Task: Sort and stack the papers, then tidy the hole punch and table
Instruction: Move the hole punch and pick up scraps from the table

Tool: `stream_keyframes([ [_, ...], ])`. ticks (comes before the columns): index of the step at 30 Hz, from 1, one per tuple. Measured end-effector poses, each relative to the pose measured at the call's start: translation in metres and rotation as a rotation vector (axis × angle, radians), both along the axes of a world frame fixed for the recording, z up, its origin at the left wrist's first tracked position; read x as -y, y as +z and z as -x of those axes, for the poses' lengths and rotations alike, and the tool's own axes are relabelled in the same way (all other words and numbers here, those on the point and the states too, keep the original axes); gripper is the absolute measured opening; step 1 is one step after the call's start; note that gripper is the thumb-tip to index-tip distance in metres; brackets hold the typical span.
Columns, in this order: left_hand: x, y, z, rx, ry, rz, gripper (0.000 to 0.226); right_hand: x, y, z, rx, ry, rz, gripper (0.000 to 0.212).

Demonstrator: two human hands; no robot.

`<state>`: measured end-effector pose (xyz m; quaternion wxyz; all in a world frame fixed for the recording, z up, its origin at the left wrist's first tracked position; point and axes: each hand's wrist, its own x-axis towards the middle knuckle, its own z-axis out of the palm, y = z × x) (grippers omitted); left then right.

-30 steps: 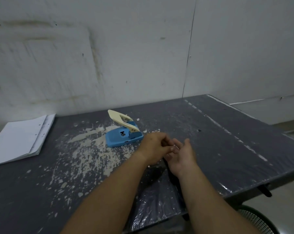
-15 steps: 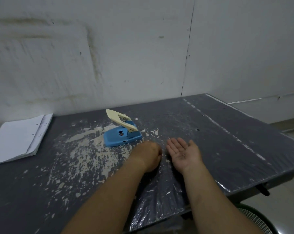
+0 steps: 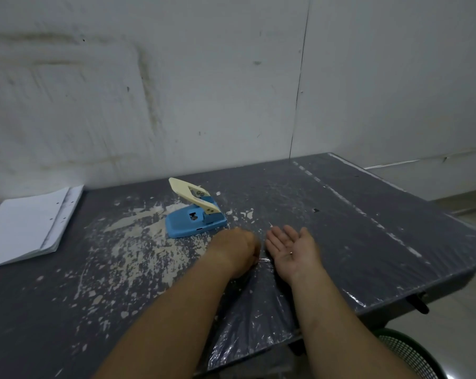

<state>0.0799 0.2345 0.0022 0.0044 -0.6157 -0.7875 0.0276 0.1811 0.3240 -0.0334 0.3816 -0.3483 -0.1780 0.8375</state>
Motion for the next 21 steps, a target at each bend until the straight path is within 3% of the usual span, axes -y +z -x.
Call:
stream_keyframes([
  [3,0.001,-0.003,-0.002,-0.008,0.002,-0.011,0.024,0.003,-0.001,0.000,0.008,0.003,0.004,0.057],
  [8,0.001,0.002,-0.007,0.507,0.119,-0.361,0.011,0.007,0.002,-0.002,-0.027,0.032,0.015,0.056],
  [11,-0.001,0.013,-0.023,0.660,0.078,-0.447,0.005,0.012,0.004,0.000,-0.084,0.058,0.094,0.057],
  [18,0.009,0.005,-0.008,0.597,0.142,-0.482,0.013,0.015,0.008,-0.001,-0.112,0.008,0.112,0.049],
  [21,0.028,0.002,0.019,0.444,0.227,-0.320,0.015,0.014,0.010,-0.003,-0.104,0.008,0.117,0.050],
])
